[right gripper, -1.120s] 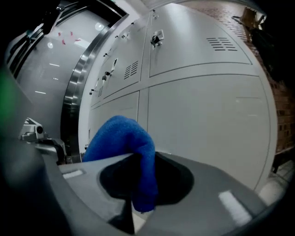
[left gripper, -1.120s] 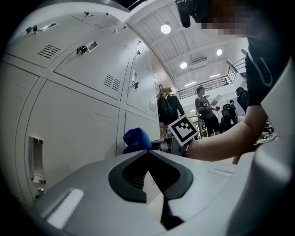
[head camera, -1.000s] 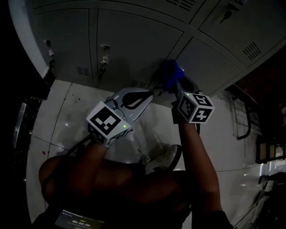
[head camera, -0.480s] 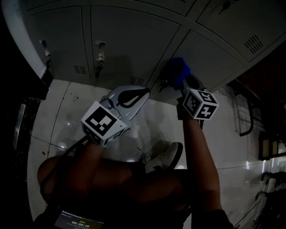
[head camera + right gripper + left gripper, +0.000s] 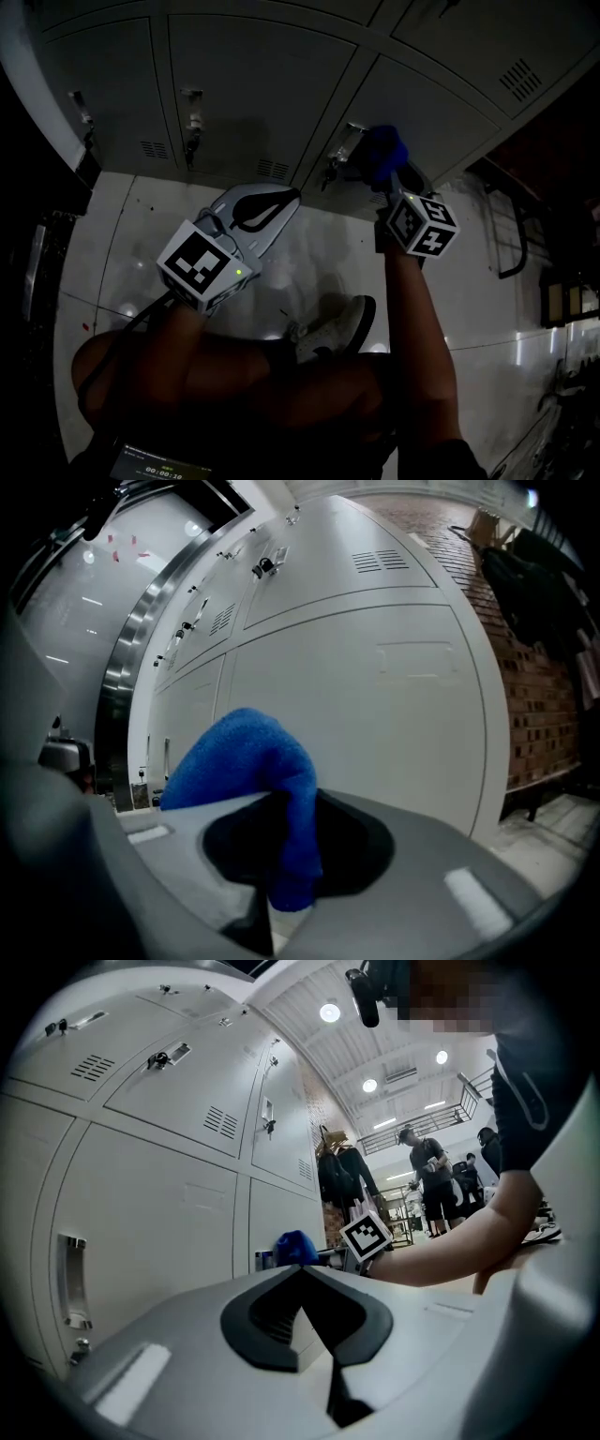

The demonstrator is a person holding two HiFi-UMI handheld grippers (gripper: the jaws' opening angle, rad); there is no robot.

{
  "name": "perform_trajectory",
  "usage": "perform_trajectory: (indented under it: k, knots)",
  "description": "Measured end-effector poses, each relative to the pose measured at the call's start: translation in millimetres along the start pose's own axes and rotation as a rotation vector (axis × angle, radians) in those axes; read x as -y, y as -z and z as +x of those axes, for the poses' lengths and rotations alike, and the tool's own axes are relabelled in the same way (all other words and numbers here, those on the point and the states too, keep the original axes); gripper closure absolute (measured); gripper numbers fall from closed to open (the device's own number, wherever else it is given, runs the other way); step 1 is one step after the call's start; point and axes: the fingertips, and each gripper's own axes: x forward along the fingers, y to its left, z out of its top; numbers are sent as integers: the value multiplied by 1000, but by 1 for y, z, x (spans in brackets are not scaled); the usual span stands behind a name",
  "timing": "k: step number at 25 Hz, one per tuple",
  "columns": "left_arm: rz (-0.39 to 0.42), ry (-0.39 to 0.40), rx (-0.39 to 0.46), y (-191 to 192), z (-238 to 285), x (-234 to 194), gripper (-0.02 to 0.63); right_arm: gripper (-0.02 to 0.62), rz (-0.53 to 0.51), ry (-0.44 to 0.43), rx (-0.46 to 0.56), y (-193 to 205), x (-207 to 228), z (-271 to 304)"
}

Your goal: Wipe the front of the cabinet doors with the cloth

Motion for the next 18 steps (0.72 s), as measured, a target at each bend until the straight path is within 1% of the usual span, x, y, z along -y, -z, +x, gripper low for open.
perform_trajectory:
  k: [9,18]
  knots:
    - [2,4,-13,4,0,3,600,526,-4,115,-3,10,48,-19]
    - [2,5,-16,4,0,4,600,526,54,228,-4,18,97,-39]
